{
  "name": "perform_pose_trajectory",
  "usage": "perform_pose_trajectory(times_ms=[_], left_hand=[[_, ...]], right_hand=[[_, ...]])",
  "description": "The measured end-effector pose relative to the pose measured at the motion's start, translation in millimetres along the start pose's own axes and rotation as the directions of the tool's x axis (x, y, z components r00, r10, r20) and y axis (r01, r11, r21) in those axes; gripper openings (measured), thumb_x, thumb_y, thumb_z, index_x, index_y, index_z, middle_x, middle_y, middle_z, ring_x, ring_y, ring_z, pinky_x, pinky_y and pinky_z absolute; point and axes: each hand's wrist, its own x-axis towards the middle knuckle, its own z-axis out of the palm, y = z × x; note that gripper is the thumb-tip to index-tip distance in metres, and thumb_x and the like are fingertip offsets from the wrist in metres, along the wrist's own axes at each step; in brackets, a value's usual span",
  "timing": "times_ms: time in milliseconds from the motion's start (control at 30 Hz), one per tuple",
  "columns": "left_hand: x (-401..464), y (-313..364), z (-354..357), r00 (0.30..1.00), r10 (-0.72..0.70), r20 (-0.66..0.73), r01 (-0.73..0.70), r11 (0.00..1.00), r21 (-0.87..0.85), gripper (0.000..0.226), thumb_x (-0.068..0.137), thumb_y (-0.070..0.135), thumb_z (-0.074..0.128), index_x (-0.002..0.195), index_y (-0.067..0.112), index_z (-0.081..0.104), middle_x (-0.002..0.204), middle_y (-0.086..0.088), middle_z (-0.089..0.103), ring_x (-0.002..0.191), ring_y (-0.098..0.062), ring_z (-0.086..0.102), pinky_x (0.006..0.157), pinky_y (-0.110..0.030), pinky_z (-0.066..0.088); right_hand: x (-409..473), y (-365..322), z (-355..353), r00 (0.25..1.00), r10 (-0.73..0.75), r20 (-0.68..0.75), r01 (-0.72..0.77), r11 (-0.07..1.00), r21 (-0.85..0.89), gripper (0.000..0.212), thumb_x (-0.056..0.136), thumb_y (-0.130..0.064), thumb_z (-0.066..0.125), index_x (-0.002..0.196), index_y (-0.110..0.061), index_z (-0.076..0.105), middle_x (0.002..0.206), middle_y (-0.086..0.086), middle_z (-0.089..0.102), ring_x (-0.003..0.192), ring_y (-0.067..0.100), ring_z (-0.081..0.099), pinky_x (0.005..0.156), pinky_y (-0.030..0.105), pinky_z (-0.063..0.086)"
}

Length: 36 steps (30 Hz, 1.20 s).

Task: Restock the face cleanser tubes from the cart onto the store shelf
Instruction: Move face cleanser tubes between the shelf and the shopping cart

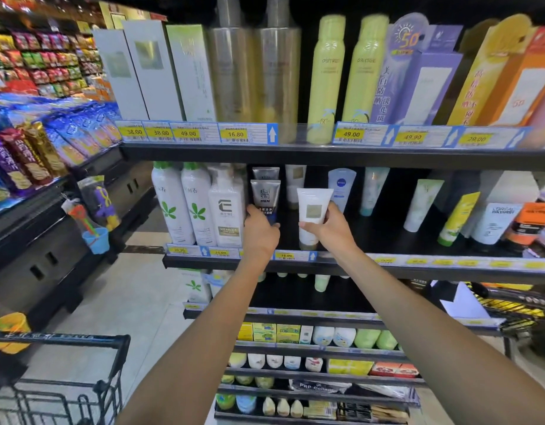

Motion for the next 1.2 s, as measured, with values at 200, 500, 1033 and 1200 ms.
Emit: perform_pose_trajectory(times_ms=[200,500,1033,1200], left_hand=[[-40.4,-8.7,-10.7,0.981,0.170,0.092,-0.190,0.931,0.311,0.044,0.098,0.035,0.062,0.128,0.006,0.046,0.121,-0.015,0.063,0.110,-0.036,0.064,0.085,-0.047,0.055],[-48.5,-30.1,-25.8,0.848,0.362,0.388,-0.530,0.623,0.575,0.043,0.102,0.056,0.046,0.099,0.017,0.062,0.097,-0.005,0.070,0.092,-0.026,0.065,0.083,-0.039,0.044],[-48.1,-19.4,-32.7,0.879,0.286,0.381,-0.466,0.680,0.566,0.034,0.103,0.046,0.053,0.100,0.015,0.064,0.100,-0.008,0.069,0.096,-0.027,0.062,0.081,-0.038,0.045],[-49.0,-18.2,-33.3,0.880,0.281,0.383,-0.463,0.690,0.557,0.033,0.103,0.046,0.054,0.098,0.015,0.064,0.097,-0.007,0.069,0.093,-0.025,0.062,0.080,-0.037,0.044]], right_hand=[[-8.4,8.7,5.6,0.998,0.011,-0.059,-0.027,0.960,-0.279,0.062,0.078,-0.032,0.088,0.124,-0.015,0.049,0.118,0.001,0.063,0.105,0.021,0.061,0.088,0.036,0.053],[30.4,5.7,33.7,0.990,0.060,-0.130,-0.107,0.911,-0.398,0.061,0.077,-0.036,0.088,0.120,-0.010,0.055,0.121,0.010,0.068,0.114,0.033,0.065,0.084,0.039,0.053],[88.8,10.0,61.7,0.966,0.185,-0.179,-0.237,0.910,-0.340,0.056,0.079,-0.039,0.085,0.123,-0.013,0.064,0.122,0.010,0.070,0.111,0.032,0.068,0.072,0.029,0.042],[89.7,12.8,60.7,0.967,0.210,-0.144,-0.248,0.905,-0.345,0.057,0.080,-0.038,0.085,0.126,-0.011,0.063,0.123,0.010,0.069,0.112,0.031,0.067,0.073,0.029,0.043]])
